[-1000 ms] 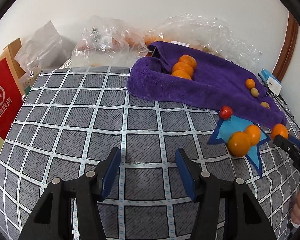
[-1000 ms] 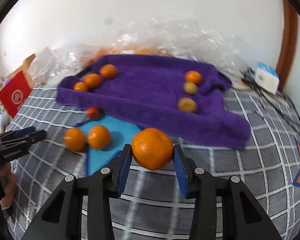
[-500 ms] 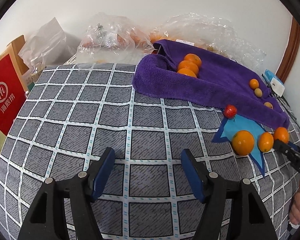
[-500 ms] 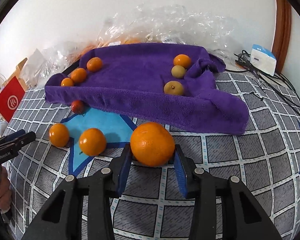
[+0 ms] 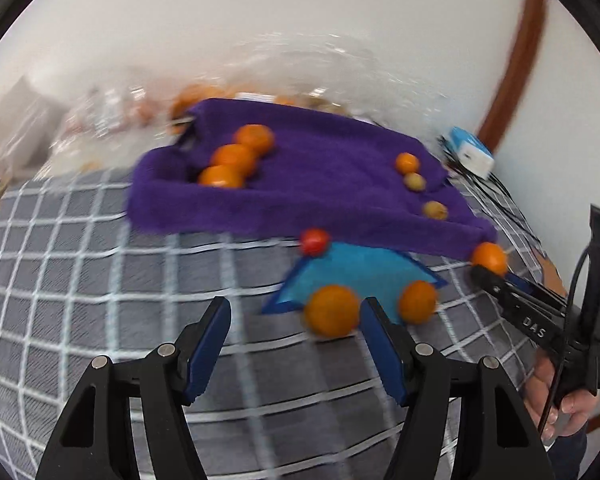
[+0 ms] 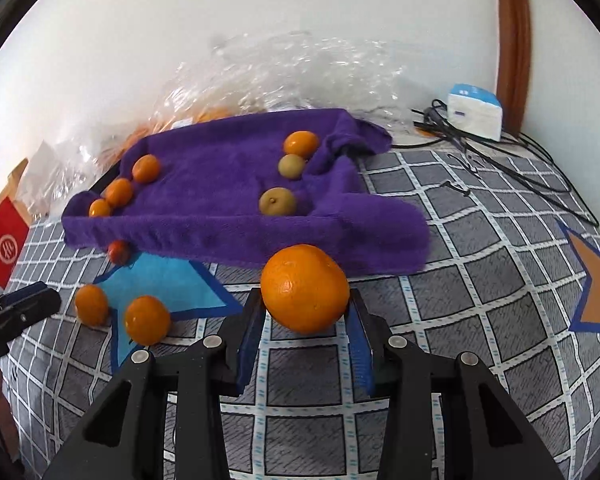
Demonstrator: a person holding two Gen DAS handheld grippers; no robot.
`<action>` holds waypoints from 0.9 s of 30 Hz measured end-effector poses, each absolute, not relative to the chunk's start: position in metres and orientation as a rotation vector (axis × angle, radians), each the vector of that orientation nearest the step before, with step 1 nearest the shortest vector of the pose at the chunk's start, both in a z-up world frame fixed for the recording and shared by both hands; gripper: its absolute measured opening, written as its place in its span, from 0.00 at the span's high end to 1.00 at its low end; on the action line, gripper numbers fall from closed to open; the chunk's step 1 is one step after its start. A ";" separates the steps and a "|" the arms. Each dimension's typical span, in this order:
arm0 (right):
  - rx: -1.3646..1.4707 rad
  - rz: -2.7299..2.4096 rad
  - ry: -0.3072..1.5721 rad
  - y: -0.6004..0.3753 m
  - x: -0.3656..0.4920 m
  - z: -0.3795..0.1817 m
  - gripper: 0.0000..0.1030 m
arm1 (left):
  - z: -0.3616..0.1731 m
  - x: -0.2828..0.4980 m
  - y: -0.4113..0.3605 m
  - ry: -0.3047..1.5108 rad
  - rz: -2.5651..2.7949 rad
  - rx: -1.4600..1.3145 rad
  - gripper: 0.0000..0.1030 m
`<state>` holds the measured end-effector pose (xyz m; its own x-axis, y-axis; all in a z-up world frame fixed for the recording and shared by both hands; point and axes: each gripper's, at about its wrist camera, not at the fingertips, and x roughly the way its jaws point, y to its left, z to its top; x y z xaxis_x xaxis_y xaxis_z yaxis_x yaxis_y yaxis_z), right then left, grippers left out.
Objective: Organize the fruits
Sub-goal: 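Grasp a large orange with the right tool while the left tool grasps another orange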
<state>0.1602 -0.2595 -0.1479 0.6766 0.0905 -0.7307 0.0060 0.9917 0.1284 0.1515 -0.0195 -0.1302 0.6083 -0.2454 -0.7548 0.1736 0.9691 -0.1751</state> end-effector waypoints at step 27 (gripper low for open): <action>0.096 0.039 0.785 -0.255 0.154 -0.144 0.61 | -0.137 0.147 -0.001 0.717 -0.190 -0.204 0.67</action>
<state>0.1542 -0.2551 -0.1440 0.7069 0.0712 -0.7037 0.0002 0.9949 0.1008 0.1469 -0.0009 -0.1371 0.7385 -0.2411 -0.6296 0.1020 0.9631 -0.2491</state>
